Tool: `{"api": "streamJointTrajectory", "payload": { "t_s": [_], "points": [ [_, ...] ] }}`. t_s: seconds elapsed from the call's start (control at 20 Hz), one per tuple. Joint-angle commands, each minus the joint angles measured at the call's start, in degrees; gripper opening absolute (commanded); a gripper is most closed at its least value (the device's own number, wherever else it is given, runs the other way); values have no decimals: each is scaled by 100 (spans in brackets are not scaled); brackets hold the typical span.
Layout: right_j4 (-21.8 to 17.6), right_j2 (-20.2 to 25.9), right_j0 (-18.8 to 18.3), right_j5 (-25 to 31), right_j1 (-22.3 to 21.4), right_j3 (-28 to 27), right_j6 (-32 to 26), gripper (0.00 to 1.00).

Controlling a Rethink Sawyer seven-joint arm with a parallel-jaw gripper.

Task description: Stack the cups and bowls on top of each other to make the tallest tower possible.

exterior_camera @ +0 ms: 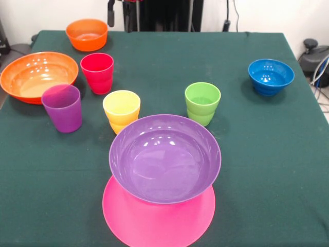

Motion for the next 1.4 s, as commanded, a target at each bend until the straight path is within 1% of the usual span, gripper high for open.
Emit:
{"api": "streamJointTrajectory", "payload": {
  "t_s": [0.05, 0.2, 0.45, 0.65, 0.7, 0.8, 0.9, 1.05, 1.15, 1.3, 1.4],
  "points": [
    [-494, 1010, -815, 152, -79, 339, -192, 100],
    [-618, 934, -854, -1, 88, 346, -147, 100],
    [-1022, 477, -828, -600, 644, 349, 61, 100],
    [-1221, 194, -784, -1023, 1079, 239, 214, 100],
    [-1245, 126, -755, -1124, 1186, 192, 239, 100],
    [-1276, -73, -664, -1437, 1536, 38, 292, 100],
    [-1233, -303, -521, -1772, 1880, -97, 334, 100],
    [-1128, -567, -405, -2265, 2406, -274, 365, 100],
    [-1062, -728, -345, -2425, 2671, -392, 331, 100],
    [-1052, -864, -357, -2493, 2816, -510, 241, 100],
    [-1160, -868, -463, -2443, 2829, -571, 165, 100]
  ]
}}
